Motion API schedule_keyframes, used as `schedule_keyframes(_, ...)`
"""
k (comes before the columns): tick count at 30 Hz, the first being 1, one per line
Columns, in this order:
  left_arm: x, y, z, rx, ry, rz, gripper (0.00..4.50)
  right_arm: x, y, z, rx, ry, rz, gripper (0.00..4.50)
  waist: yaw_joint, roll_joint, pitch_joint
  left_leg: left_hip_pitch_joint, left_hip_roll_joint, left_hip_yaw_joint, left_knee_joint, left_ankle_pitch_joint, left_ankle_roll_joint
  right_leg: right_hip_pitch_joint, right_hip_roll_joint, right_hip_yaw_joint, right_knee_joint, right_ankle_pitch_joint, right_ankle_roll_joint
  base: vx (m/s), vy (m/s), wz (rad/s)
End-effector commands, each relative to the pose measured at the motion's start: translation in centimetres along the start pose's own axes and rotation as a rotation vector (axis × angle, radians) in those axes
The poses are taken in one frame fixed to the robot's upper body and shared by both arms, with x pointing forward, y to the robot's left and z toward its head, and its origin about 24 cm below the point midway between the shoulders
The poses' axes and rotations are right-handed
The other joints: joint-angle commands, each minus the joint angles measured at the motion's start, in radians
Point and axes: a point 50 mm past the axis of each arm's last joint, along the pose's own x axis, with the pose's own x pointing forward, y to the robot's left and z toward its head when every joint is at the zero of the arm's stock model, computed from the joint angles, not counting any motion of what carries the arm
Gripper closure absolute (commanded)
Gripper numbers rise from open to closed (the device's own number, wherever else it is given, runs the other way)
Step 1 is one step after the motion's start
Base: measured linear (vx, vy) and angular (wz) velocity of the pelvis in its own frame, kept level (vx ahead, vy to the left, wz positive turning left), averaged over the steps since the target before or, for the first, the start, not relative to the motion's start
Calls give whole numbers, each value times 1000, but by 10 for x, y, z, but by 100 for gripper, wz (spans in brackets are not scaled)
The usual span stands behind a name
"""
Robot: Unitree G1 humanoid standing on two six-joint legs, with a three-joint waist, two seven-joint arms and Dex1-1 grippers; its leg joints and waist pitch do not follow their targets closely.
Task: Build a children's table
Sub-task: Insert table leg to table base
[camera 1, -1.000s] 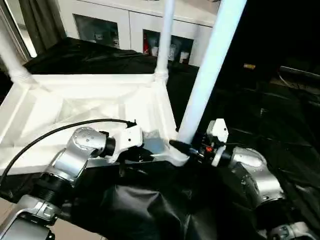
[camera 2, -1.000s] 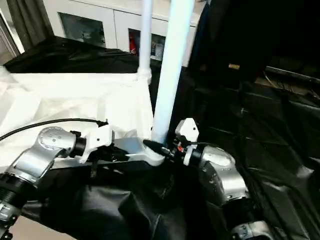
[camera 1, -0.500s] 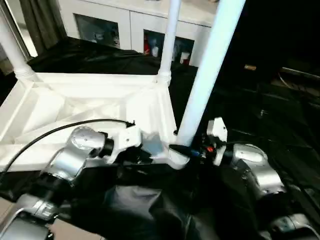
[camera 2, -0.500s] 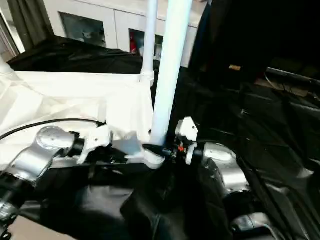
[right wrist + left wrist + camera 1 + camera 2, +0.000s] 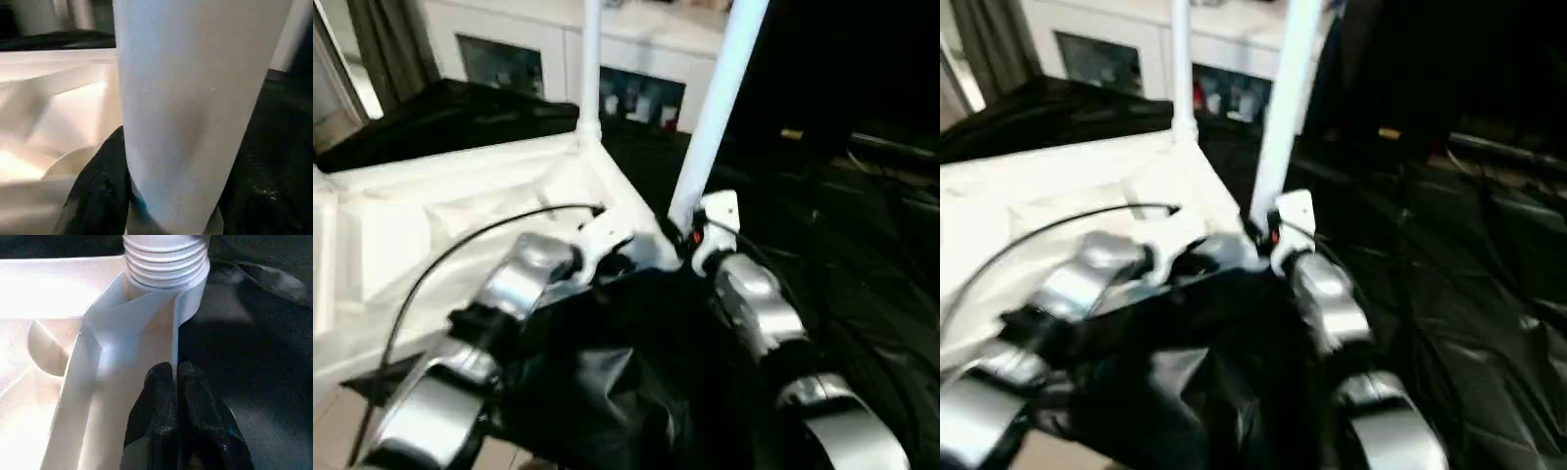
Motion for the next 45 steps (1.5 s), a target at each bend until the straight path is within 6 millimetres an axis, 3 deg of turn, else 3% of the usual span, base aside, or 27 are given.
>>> schedule_keyframes(1, -3, 17, 3, -21, 19, 157, 450, -18, -1, -61, 58, 270, -78, 260, 2, 20, -43, 13, 65, -35, -90, -347, -14, 13, -119, 66, -104, -524, -115, 0, 0, 0)
schedule_keyframes(6, -2, 17, 3, -26, 25, 163, 450, -18, 3, -62, 46, 275, -77, 260, 9, 21, -45, 5, 70, -37, -96, -333, -12, 19, -121, 69, -95, -462, -120, 0, 0, 0)
schedule_keyframes(9, -2, 18, 2, -29, 32, 165, 450, -17, 4, -63, 43, 279, -88, 260, 8, 20, -41, 7, 68, -37, -97, -355, -11, 16, -122, 69, -99, -501, -114, 0, 0, 0)
schedule_keyframes(13, -1, 18, 1, -29, 35, 163, 450, -16, 5, -63, 38, 280, -91, 260, 7, 20, -39, 11, 67, -40, -97, -388, -8, 10, -125, 67, -112, -598, -82, 0, 0, 0)
schedule_keyframes(19, 0, 19, 1, -28, 31, 159, 450, -12, 9, -58, 45, 253, -75, 260, 8, 19, -37, 13, 68, -41, -102, -383, -2, 10, -128, 63, -122, -614, -72, 0, 0, 0)
schedule_keyframes(22, -1, 19, 2, -23, 25, 155, 450, -10, 8, -53, 59, 229, -68, 188, 8, 19, -37, 13, 68, -41, -102, -386, 0, 7, -129, 64, -125, -629, -67, 0, 0, 0)
schedule_keyframes(27, -2, 21, 4, -12, 13, 145, 450, -6, 5, -41, 91, 175, -55, 152, 7, 22, -42, 7, 71, -42, -105, -358, 5, 13, -130, 63, -121, -589, -78, 0, 0, 0)
schedule_keyframes(33, -3, 20, 5, 18, -1, 116, 450, -3, 2, -23, 89, 81, 2, 101, 11, 25, -54, -5, 74, -33, -102, -248, 10, 29, -129, 67, -98, -404, -140, 0, 0, 0)
schedule_keyframes(36, -3, 18, 6, 40, -14, 88, 450, -5, -1, -18, 70, 47, 53, 82, 16, 24, -67, -9, 73, -26, -93, -184, 32, 36, -124, 67, -78, -266, -183, 0, 0, 0)
schedule_keyframes(37, -6, 15, 6, 81, -36, 34, 450, -13, -7, -11, 32, 13, 154, 64, 18, 23, -69, -9, 72, -24, -90, -165, 42, 40, -119, 65, -74, -226, -188, 58, -17, 1)
schedule_keyframes(39, -7, 13, 7, 110, -52, 9, 450, -18, -9, -8, 15, 6, 200, 49, 28, 25, -87, -13, 71, -19, -70, -1, 99, 46, -113, 61, -37, 47, -228, 74, -18, 4)
schedule_keyframes(40, -9, 12, 5, 105, -57, -13, 450, -24, -13, -6, -8, 9, 247, 42, 28, 25, -87, -13, 71, -19, -70, -1, 99, 46, -113, 61, -37, 47, -228, 79, -12, 1)
schedule_keyframes(41, -10, 11, 4, 99, -59, -28, 450, -27, -16, -5, -23, 13, 277, 42, 28, 23, -88, -20, 62, -16, -57, 84, 145, 49, -105, 57, -19, 225, -265, 73, -7, 1)
schedule_keyframes(42, -13, 9, 4, 127, -82, -63, 450, -35, -21, -4, -65, 29, 323, 34, 28, 22, -90, -18, 59, -13, -54, 91, 161, 47, -106, 57, -18, 253, -275, 73, -7, 1)
schedule_keyframes(43, -16, 7, 3, 138, -90, -96, 450, -43, -28, -1, -112, 36, 368, 20, 32, 16, -90, -23, 55, -14, -48, 99, 189, 55, -105, 56, -13, 293, -284, 56, -7, 4)
schedule_keyframes(44, -22, 0, 3, 204, -139, -185, 450, -57, -38, 5, -173, 40, 434, 20, 37, 14, -93, -28, 59, -16, -43, 121, 208, 57, -107, 56, -5, 332, -279, 0, 0, 0)
schedule_keyframes(45, -22, 0, 3, 204, -139, -185, 450, -57, -38, 5, -173, 40, 434, 20, 41, 16, -92, -27, 61, -17, -42, 122, 217, 53, -107, 55, -6, 333, -278, 0, 0, 0)
